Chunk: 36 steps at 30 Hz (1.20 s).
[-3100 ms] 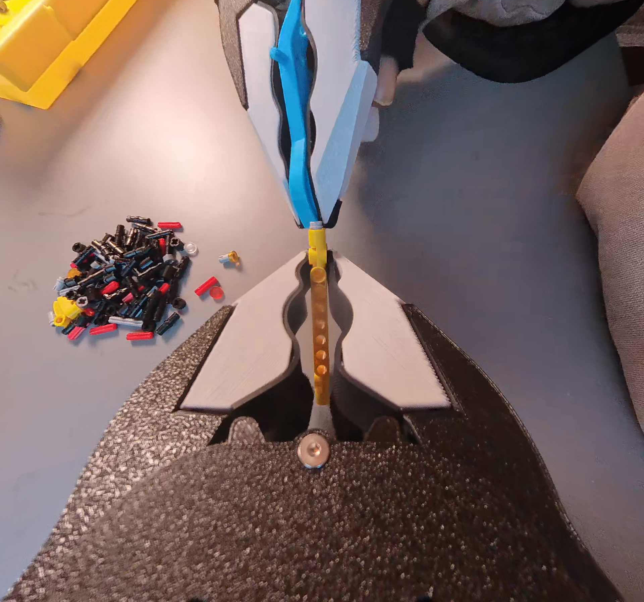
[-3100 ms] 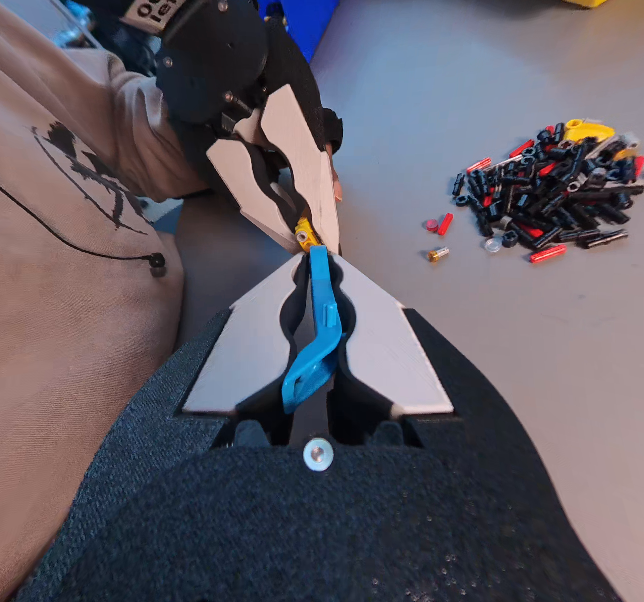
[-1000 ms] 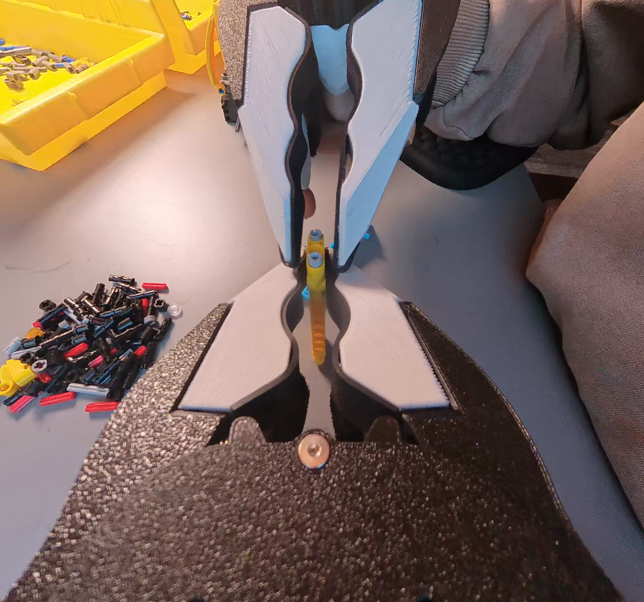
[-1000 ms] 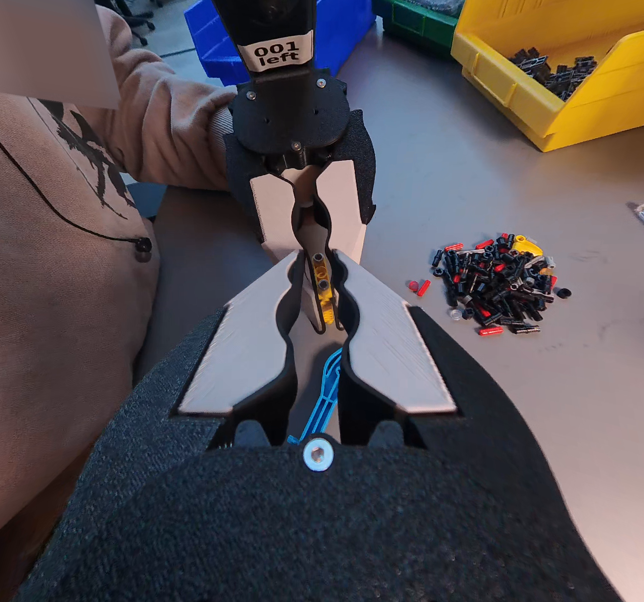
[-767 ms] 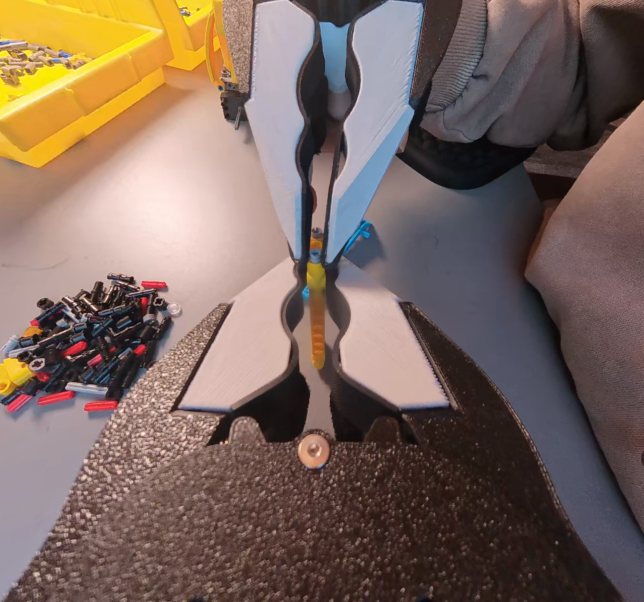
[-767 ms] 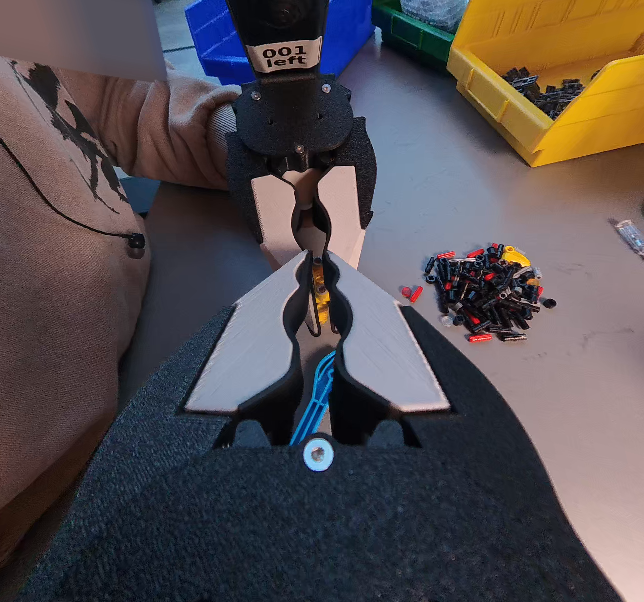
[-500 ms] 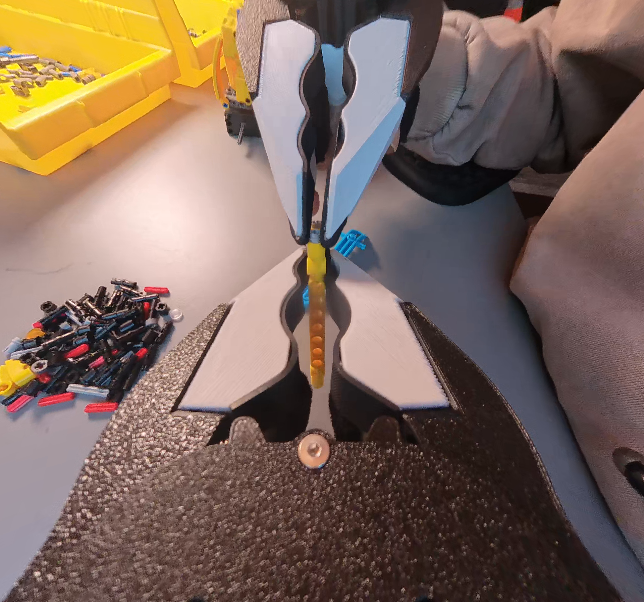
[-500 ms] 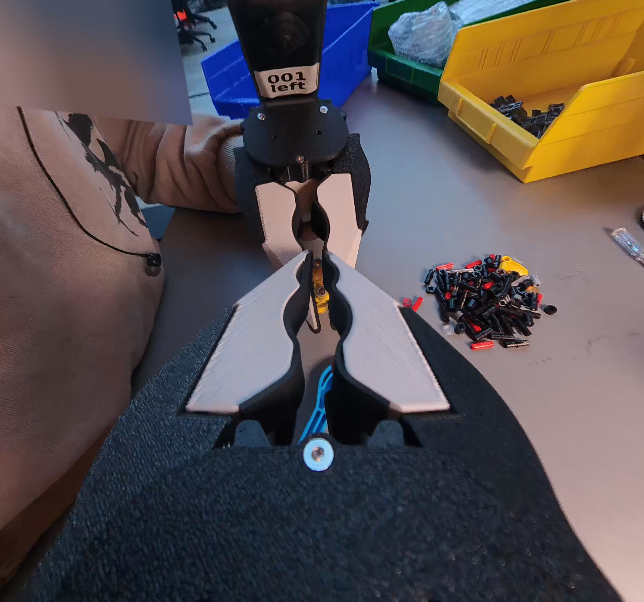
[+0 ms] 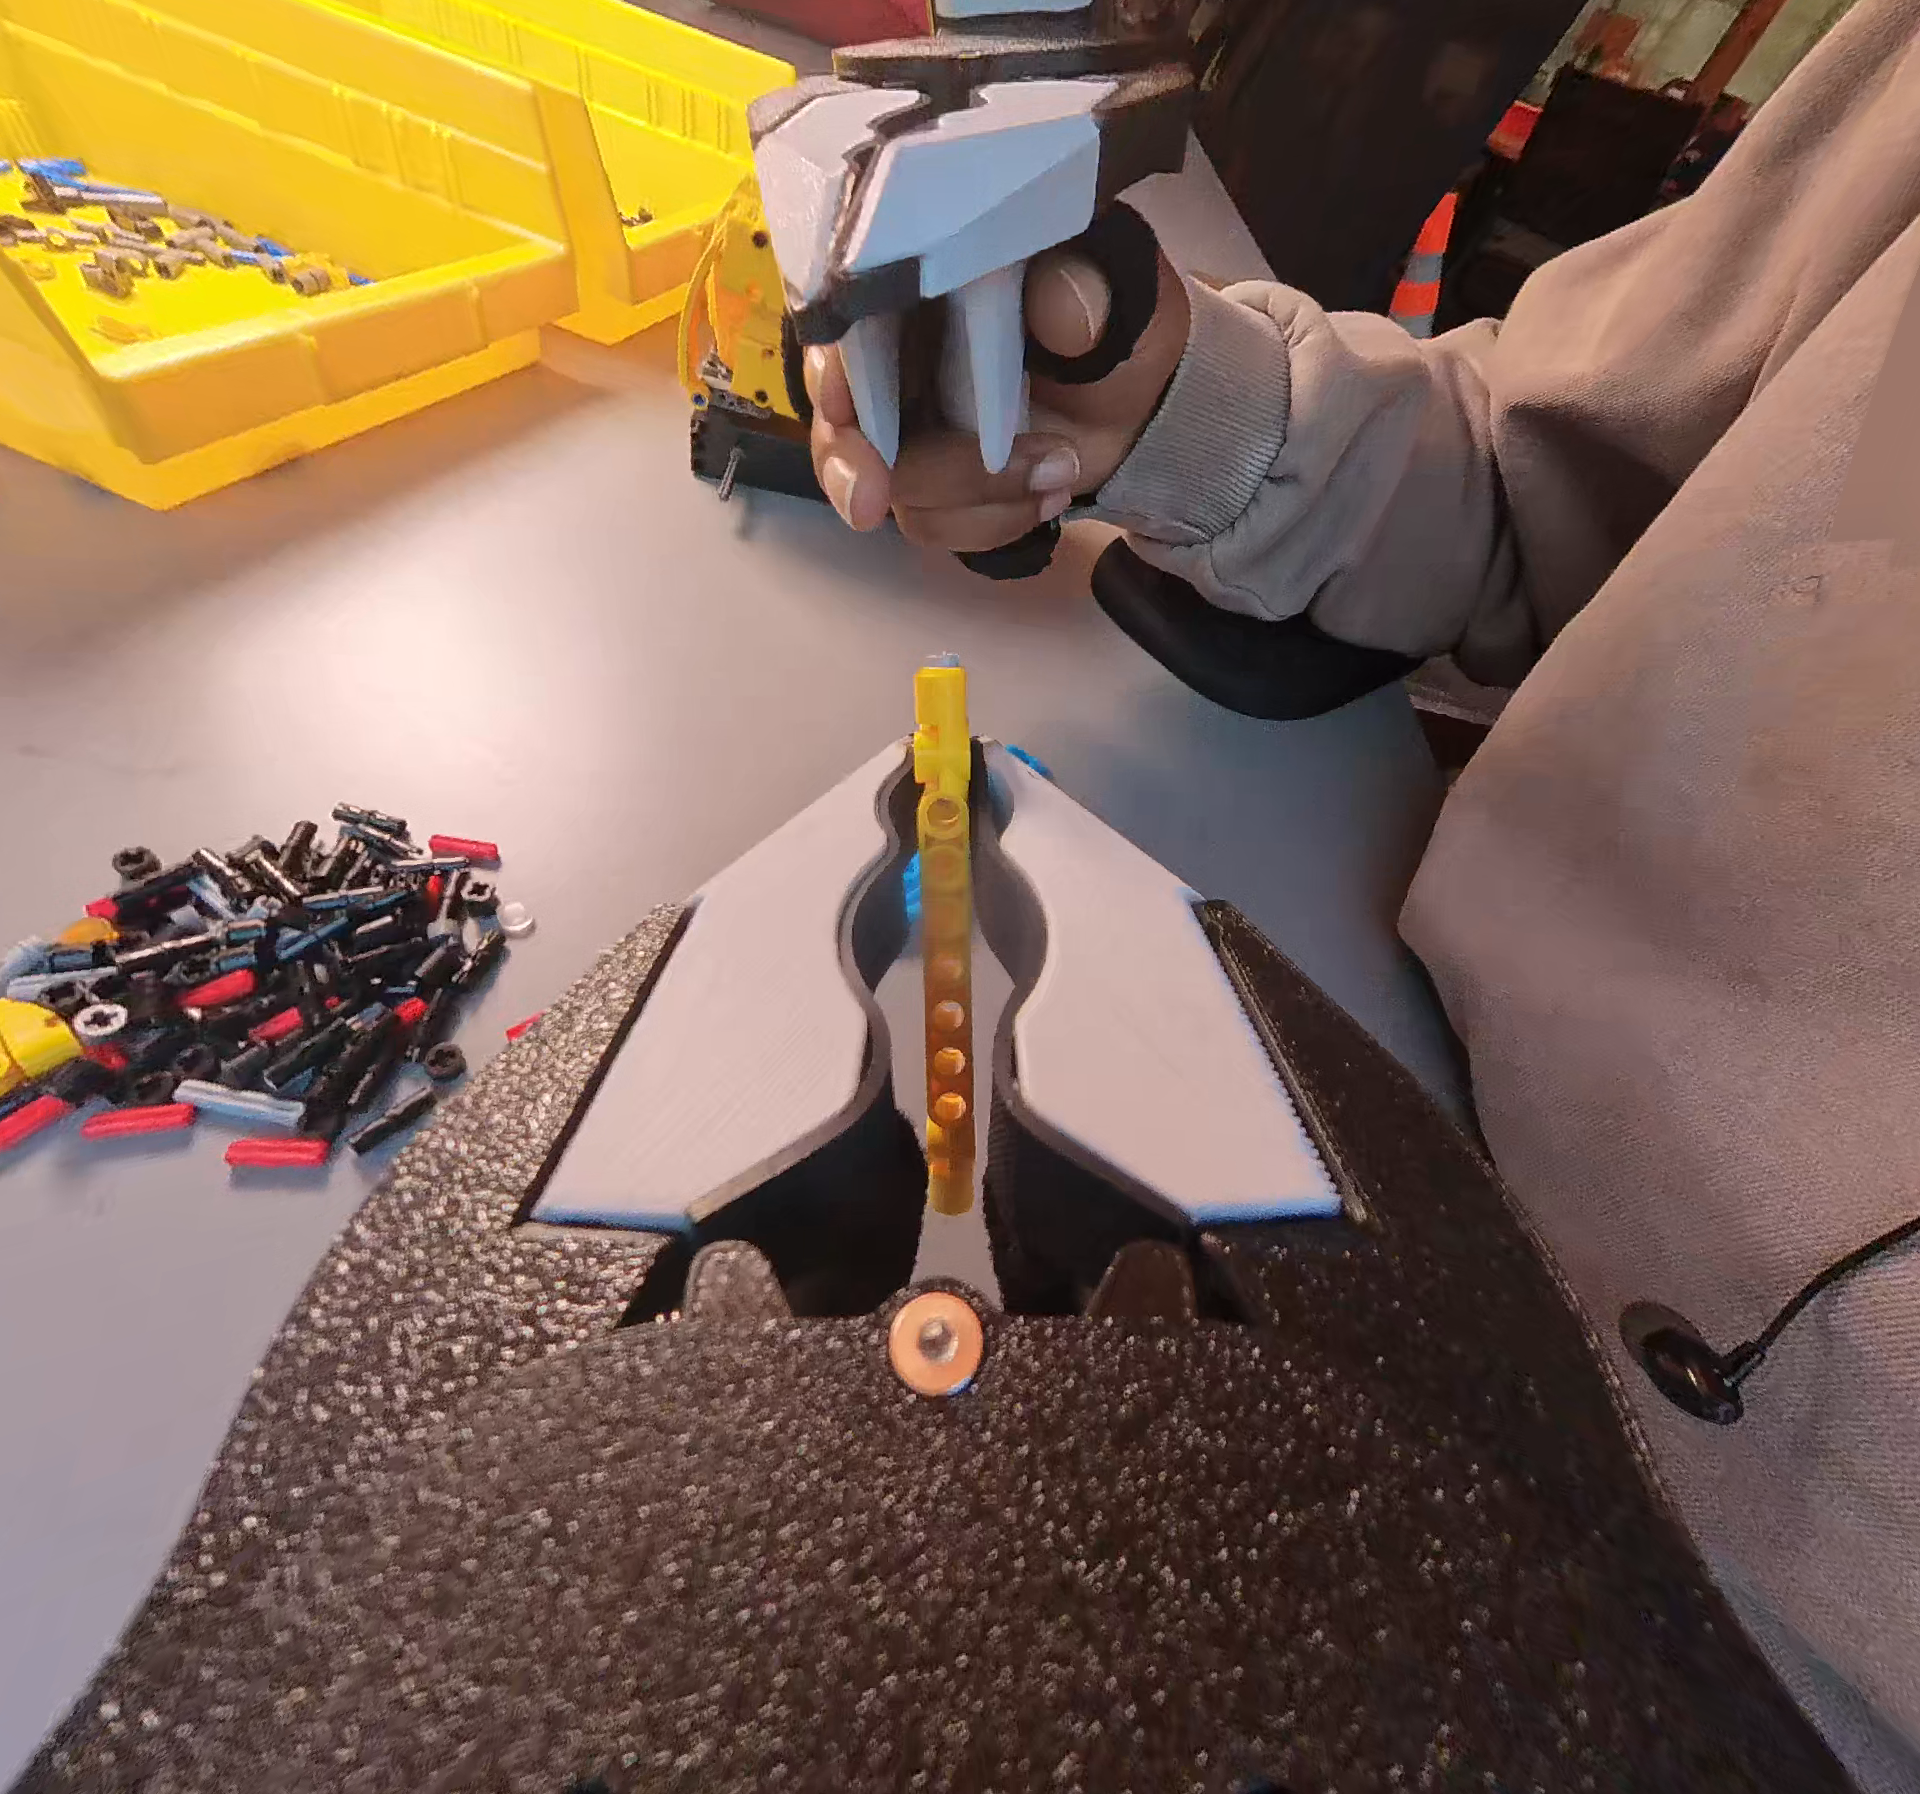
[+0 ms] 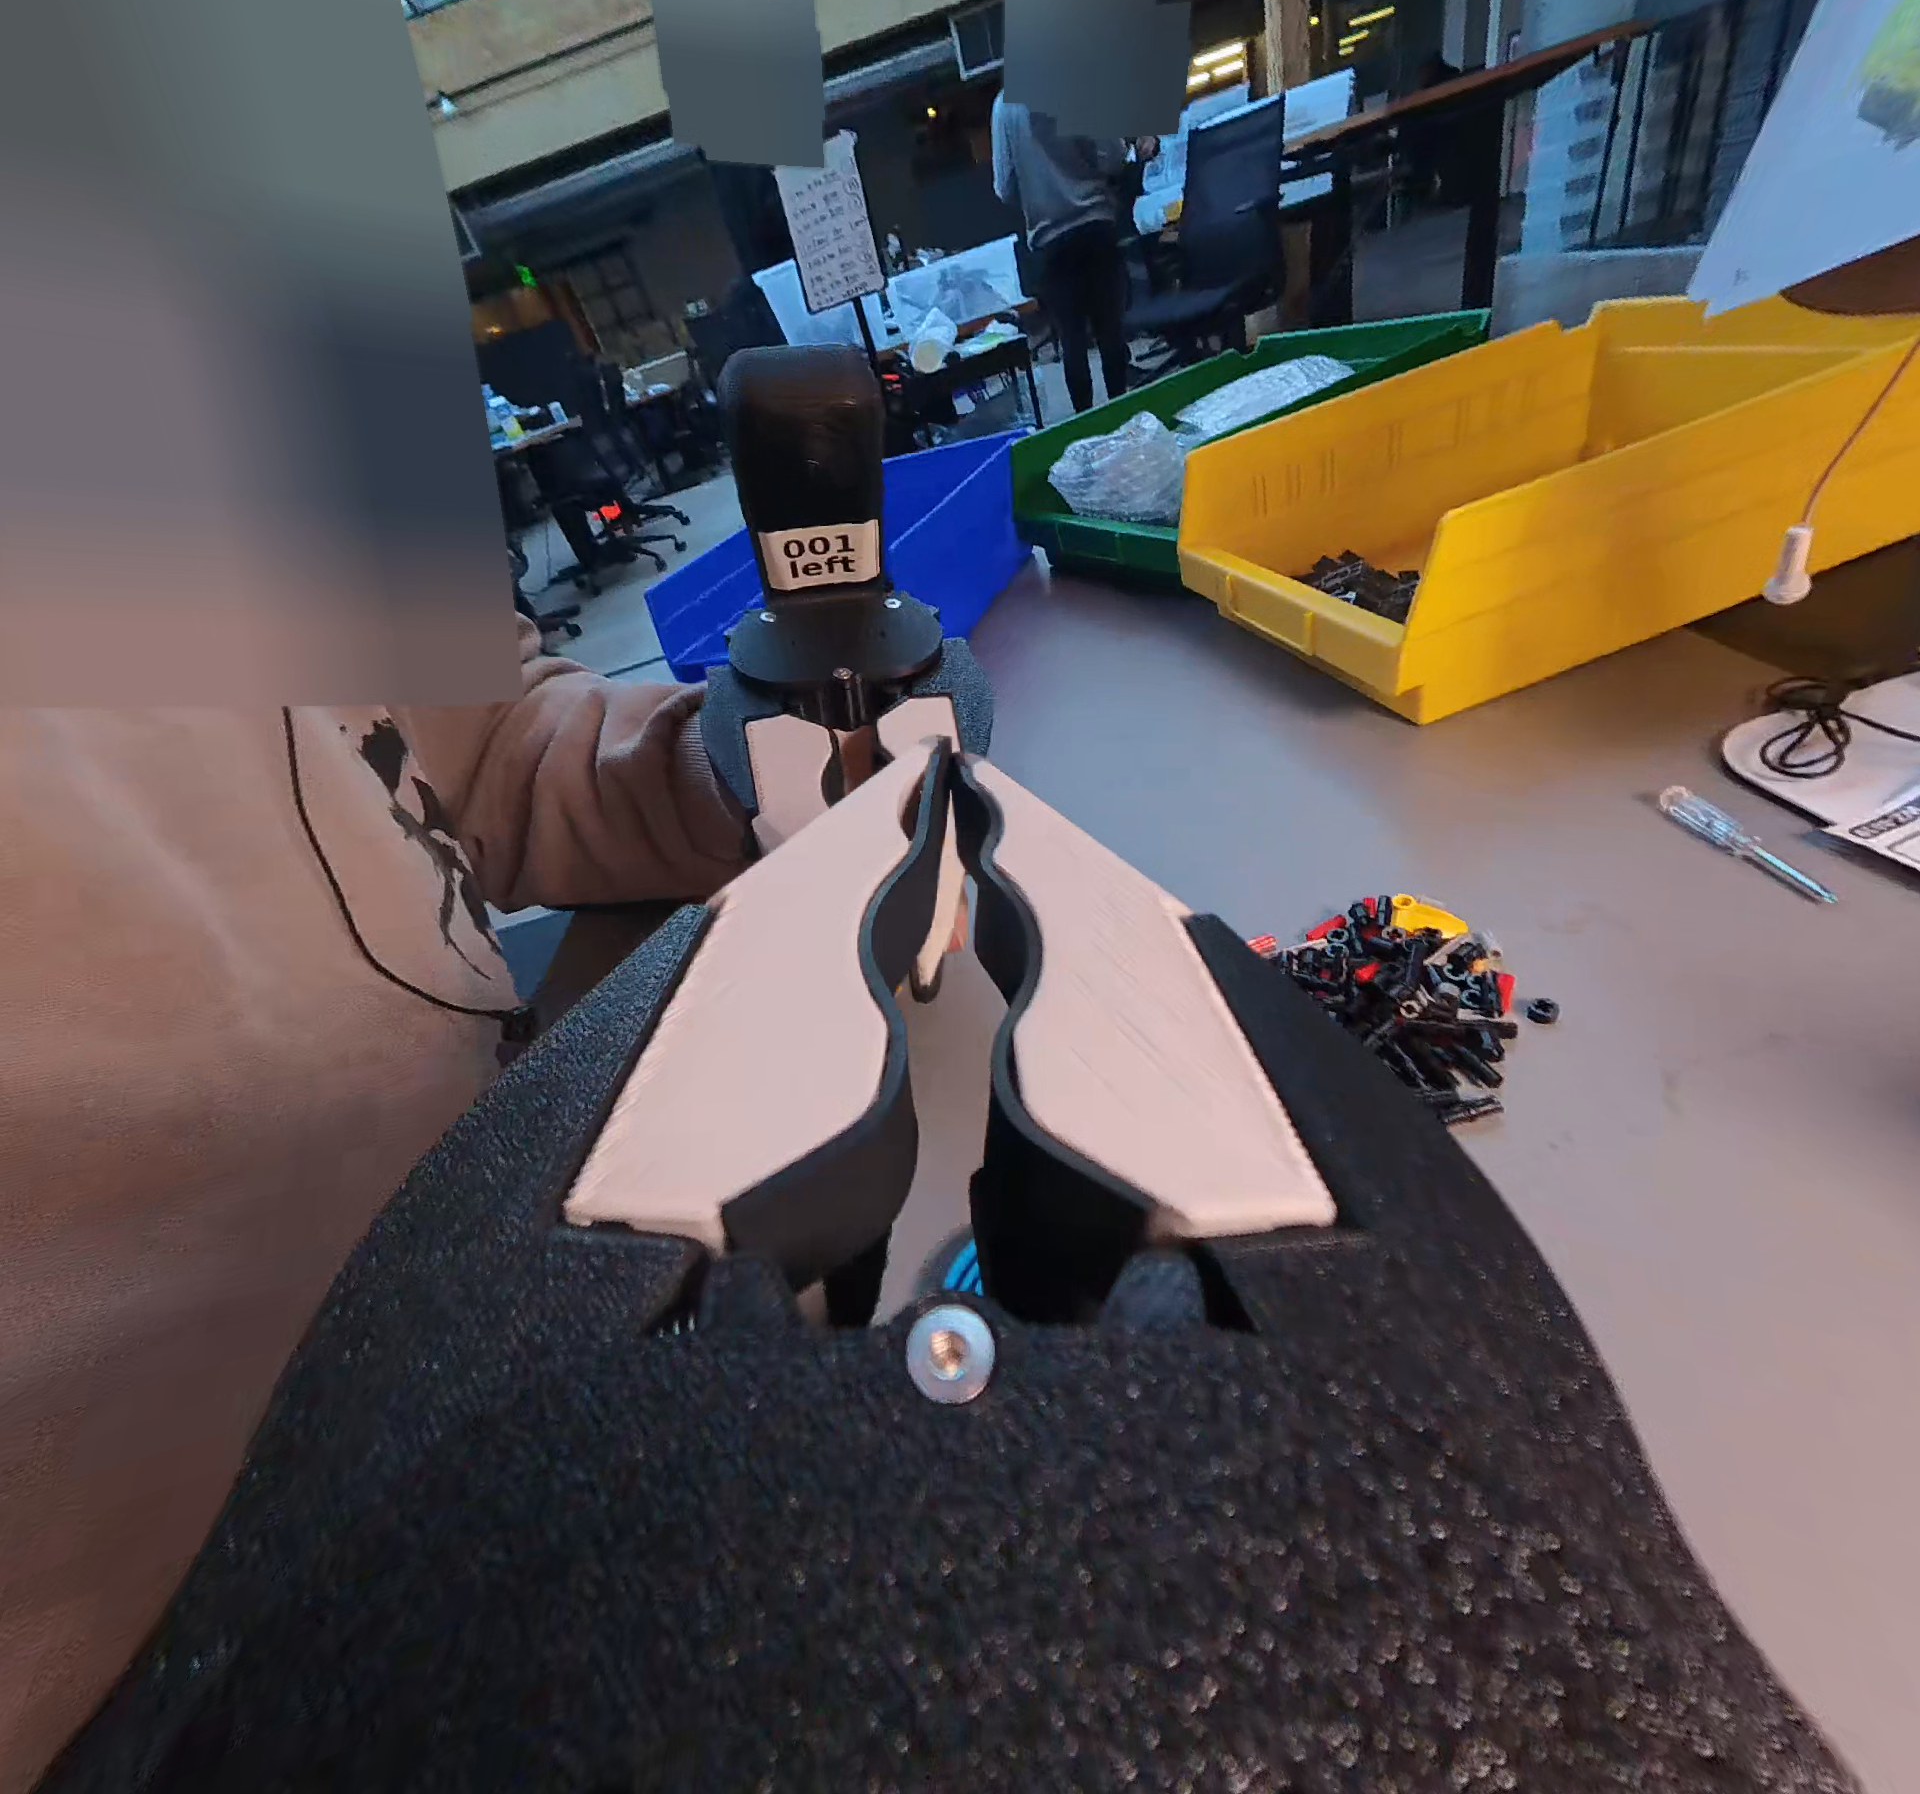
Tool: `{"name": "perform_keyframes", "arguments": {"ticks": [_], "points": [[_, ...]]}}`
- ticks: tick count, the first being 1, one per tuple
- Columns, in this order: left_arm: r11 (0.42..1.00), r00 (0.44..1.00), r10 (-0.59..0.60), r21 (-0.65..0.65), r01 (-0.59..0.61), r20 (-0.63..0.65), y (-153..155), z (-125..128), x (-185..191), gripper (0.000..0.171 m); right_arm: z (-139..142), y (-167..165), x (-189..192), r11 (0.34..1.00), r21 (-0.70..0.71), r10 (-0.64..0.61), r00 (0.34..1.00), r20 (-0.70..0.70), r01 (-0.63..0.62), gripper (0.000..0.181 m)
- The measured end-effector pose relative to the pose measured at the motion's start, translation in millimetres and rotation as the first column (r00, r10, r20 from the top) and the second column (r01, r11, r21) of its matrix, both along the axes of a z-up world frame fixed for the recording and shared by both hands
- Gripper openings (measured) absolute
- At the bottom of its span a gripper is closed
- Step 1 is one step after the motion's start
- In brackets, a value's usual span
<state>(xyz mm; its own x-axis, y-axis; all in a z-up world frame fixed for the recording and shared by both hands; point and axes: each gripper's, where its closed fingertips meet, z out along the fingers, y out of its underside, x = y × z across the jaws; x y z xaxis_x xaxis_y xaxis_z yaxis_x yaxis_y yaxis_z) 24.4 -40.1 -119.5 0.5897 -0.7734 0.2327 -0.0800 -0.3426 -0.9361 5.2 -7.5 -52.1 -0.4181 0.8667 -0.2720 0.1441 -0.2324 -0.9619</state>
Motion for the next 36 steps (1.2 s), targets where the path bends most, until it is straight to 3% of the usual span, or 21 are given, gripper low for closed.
{"name": "perform_keyframes", "arguments": {"ticks": [11, 16, 22, 27, 36], "points": [[1.000, 1.000, 0.024, -0.015, -0.024, -0.020, 1.3, -8.2, -6.9, 0.006, 17.6, 17.5, 0.8, 0.993, 0.088, -0.082, 0.996, -0.018, 0.084, 0.001], [1.000, 1.000, -0.008, -0.024, 0.007, -0.019, -2.9, -11.8, 0.7, 0.006, 26.7, 24.7, 10.1, 0.981, 0.144, -0.134, 0.991, 0.002, 0.132, 0.017], [0.985, 0.985, -0.170, -0.015, 0.170, 0.026, -27.6, -4.8, 31.8, 0.006, 24.3, 28.9, 34.7, 0.954, 0.217, -0.226, 0.972, 0.069, 0.207, 0.027], [0.929, 0.928, -0.367, -0.029, 0.369, 0.061, -61.5, -3.4, 67.4, 0.006, 10.1, 27.3, 72.1, 0.923, 0.266, -0.328, 0.931, 0.161, 0.279, 0.040], [0.872, 0.874, -0.486, -0.051, 0.486, 0.019, -89.4, -8.1, 88.0, 0.006, -19.7, 4.0, 154.0, 0.865, 0.305, -0.480, 0.834, 0.272, 0.398, 0.054]]}}
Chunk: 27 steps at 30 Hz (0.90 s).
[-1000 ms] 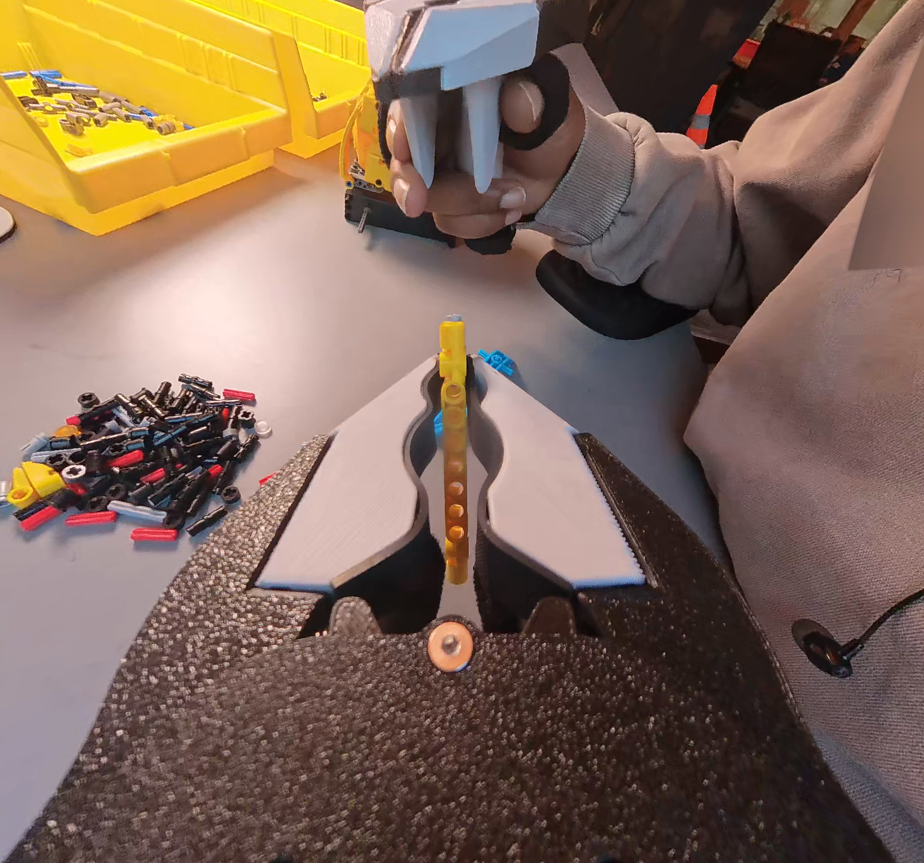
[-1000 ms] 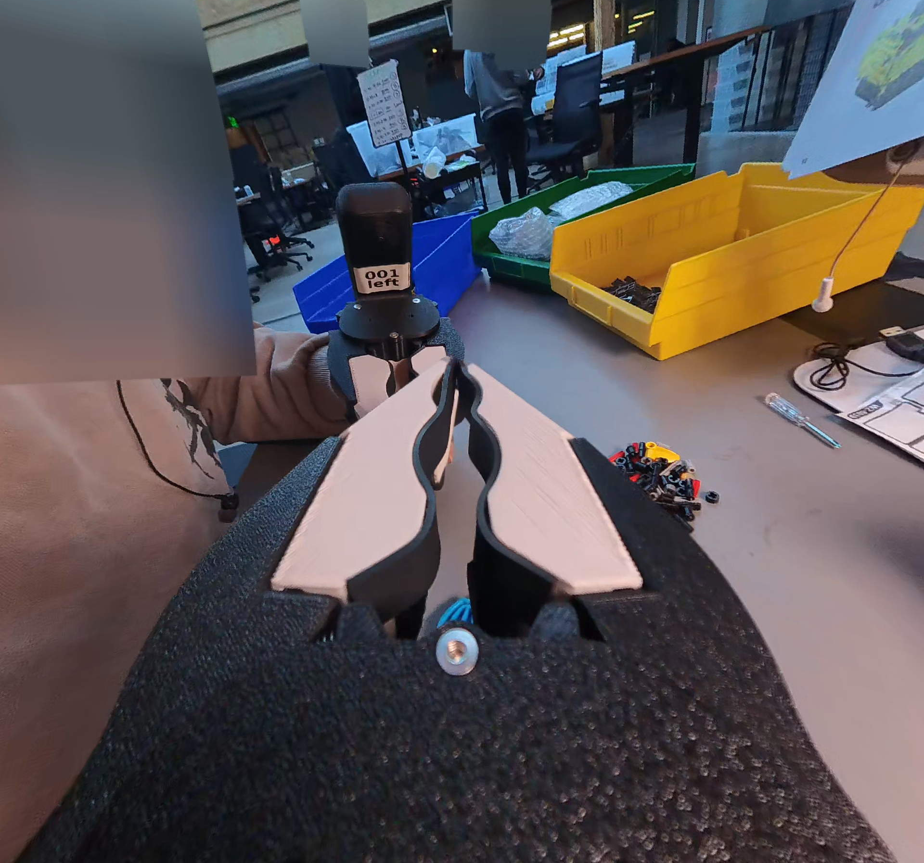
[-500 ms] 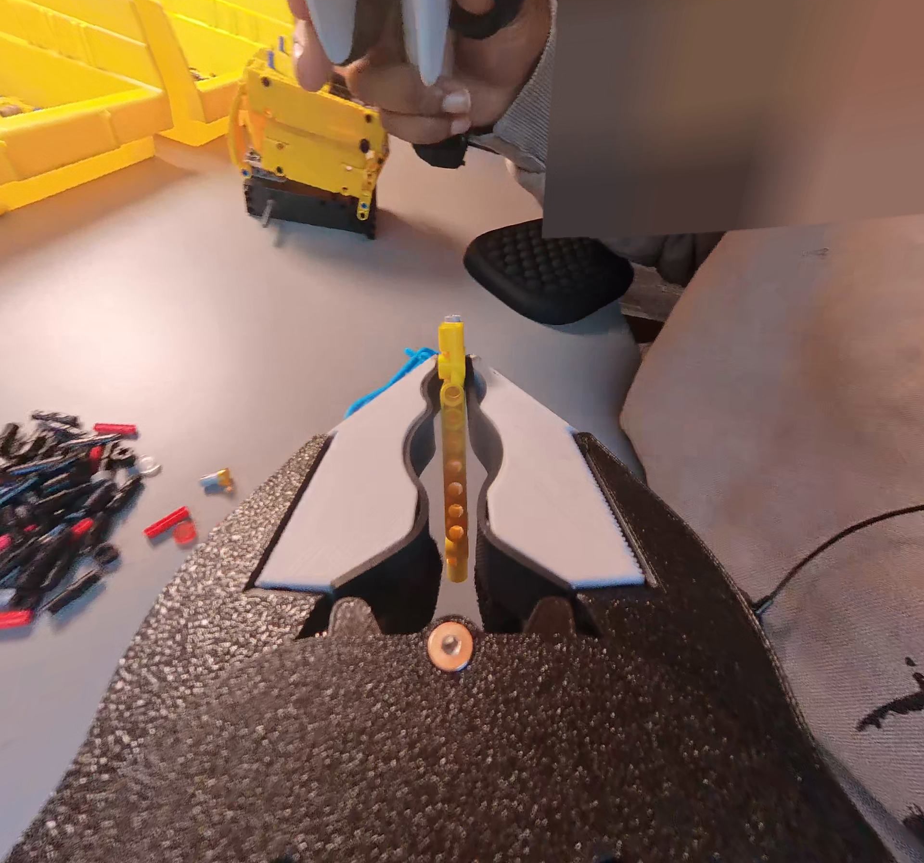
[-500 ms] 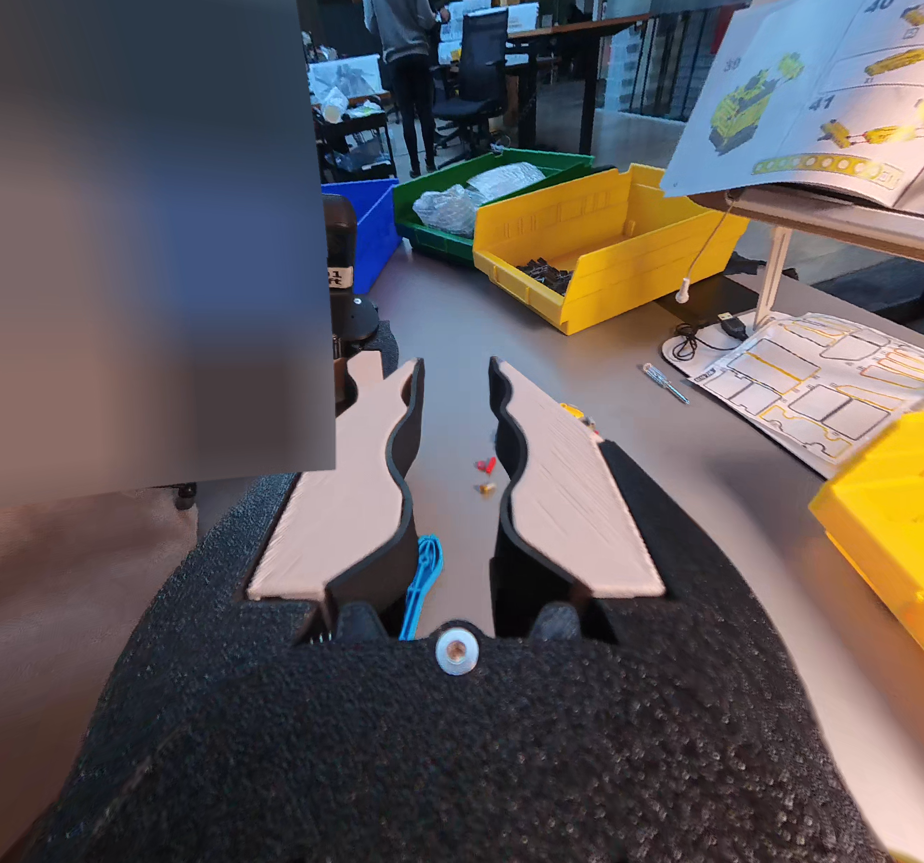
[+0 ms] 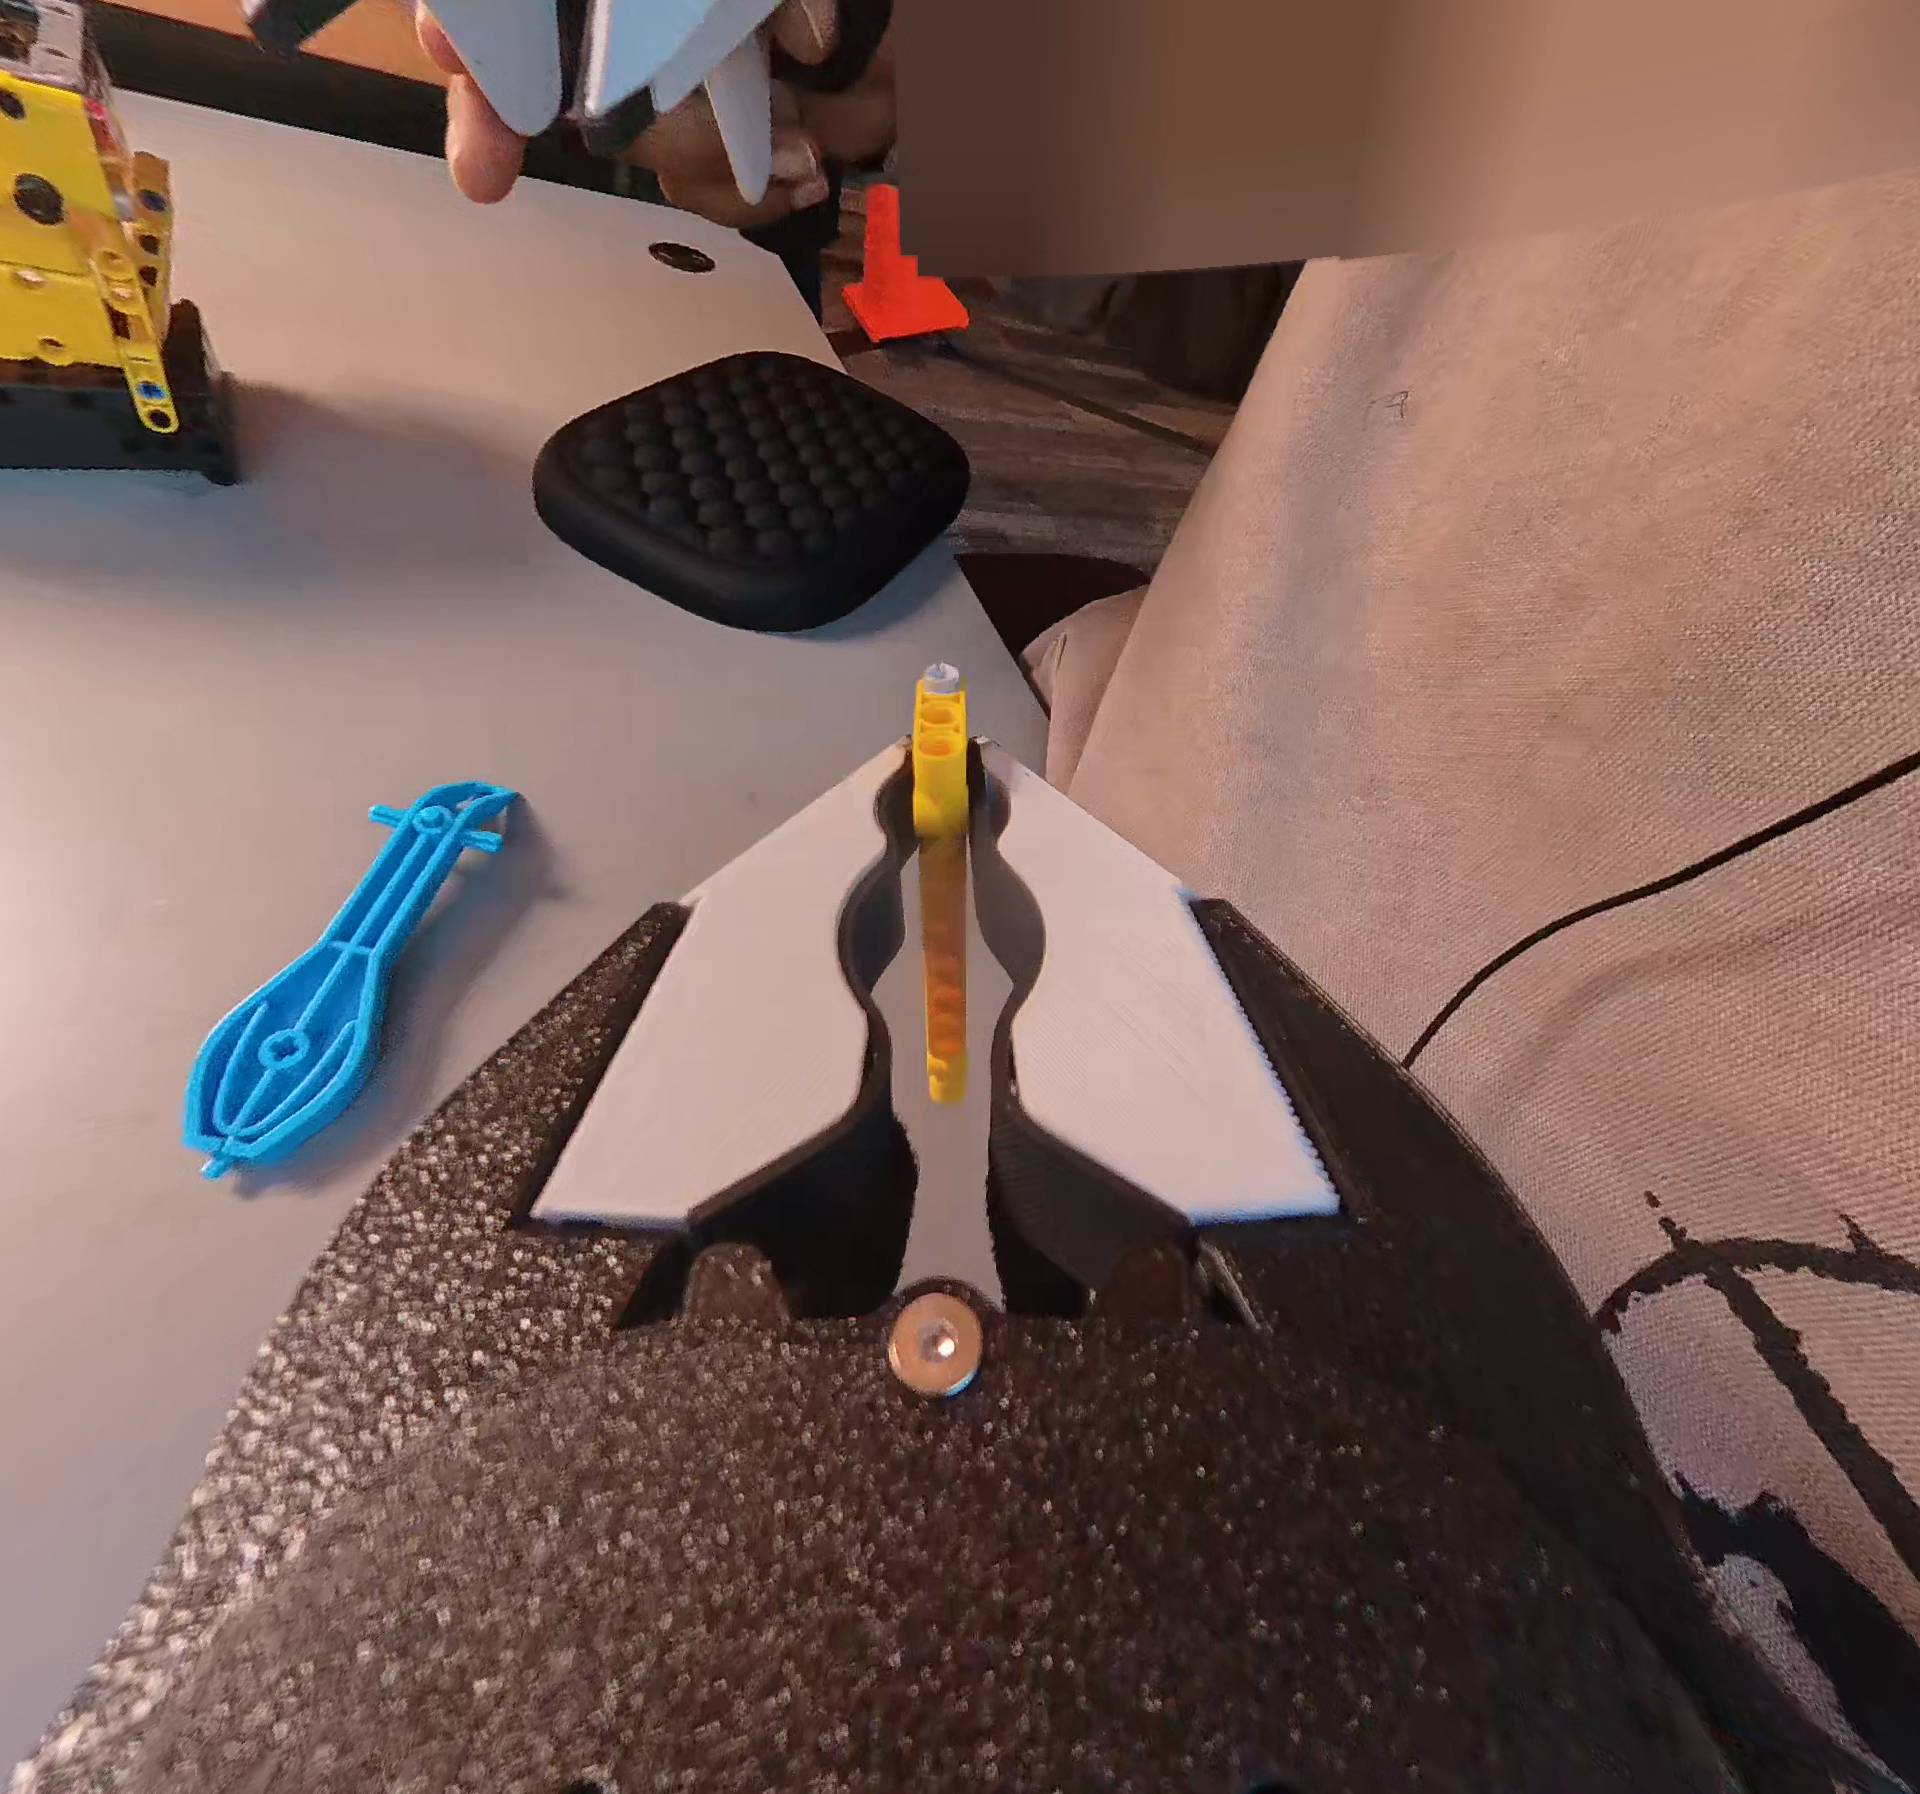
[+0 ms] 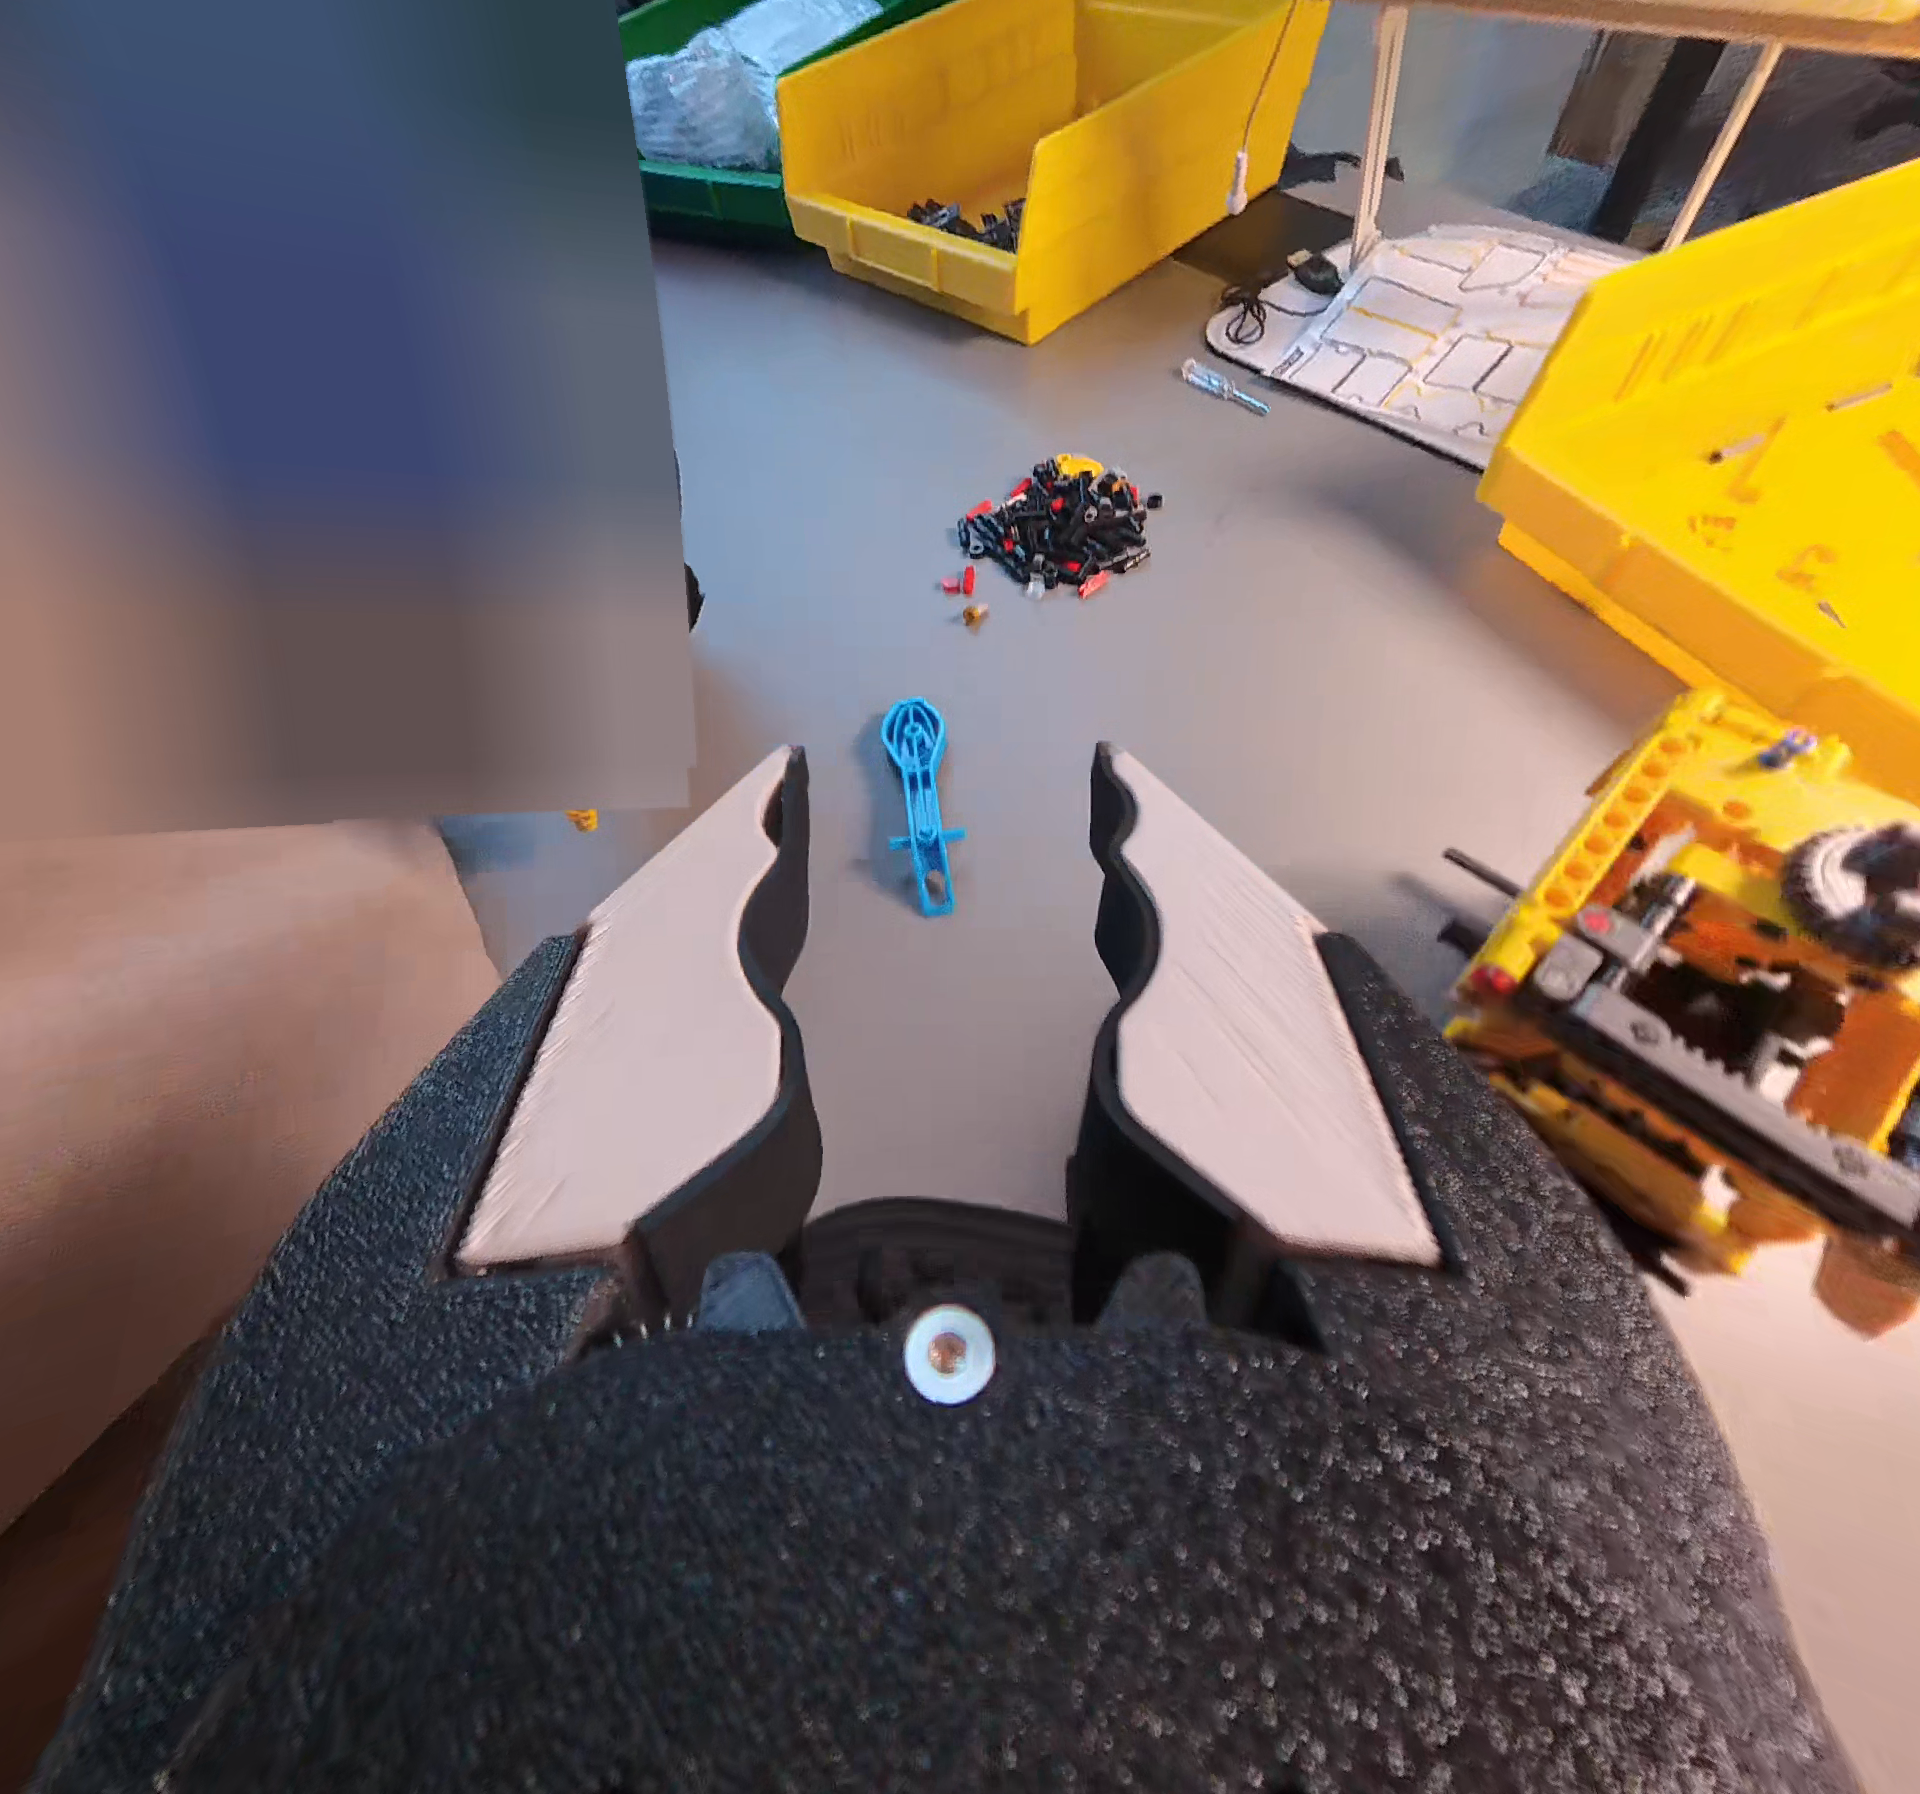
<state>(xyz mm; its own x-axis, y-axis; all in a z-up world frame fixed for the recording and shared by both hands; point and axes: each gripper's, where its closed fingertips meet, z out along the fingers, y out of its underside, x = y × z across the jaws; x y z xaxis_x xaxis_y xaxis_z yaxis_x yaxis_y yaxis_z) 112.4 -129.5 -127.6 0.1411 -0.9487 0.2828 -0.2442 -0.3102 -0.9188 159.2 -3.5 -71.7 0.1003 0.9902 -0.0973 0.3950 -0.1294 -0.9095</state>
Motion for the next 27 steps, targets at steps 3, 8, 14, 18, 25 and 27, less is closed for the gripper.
{"name": "perform_keyframes", "arguments": {"ticks": [3, 8, 14, 18, 25, 27], "points": [[1.000, 1.000, 0.009, 0.031, -0.008, -0.027, -3.9, 0.8, 2.6, 0.006, -6.9, -14.0, 17.6, 1.000, -0.008, -0.016, 1.000, 0.011, 0.016, 0.055], [0.990, 0.992, 0.120, 0.075, -0.117, -0.039, -2.5, 9.4, -4.9, 0.006, -16.8, -39.8, 37.8, 0.999, -0.029, -0.013, 1.000, 0.024, 0.014, 0.056], [0.930, 0.940, 0.340, 0.158, -0.333, -0.020, -9.2, 32.3, -28.9, 0.006, -17.6, -70.4, 55.4, 1.000, 0.002, 0.019, 0.999, 0.033, -0.019, 0.057], [0.845, 0.867, 0.498, 0.212, -0.491, 0.022, -23.4, 53.2, -54.9, 0.006, -13.9, -87.5, 66.7, 0.998, 0.052, 0.025, 1.000, 0.007, -0.025, 0.057], [0.729, 0.757, 0.648, 0.214, -0.650, 0.087, -67.5, 71.1, -88.4, 0.006, -17.6, -98.5, 105.8, 0.995, 0.099, -0.025, 1.000, 0.015, 0.023, 0.058], [0.710, 0.736, 0.673, 0.213, -0.671, 0.074, -78.8, 69.6, -93.5, 0.006, -12.8, -95.1, 115.2, 0.993, 0.108, -0.042, 0.999, 0.023, 0.039, 0.058]]}}
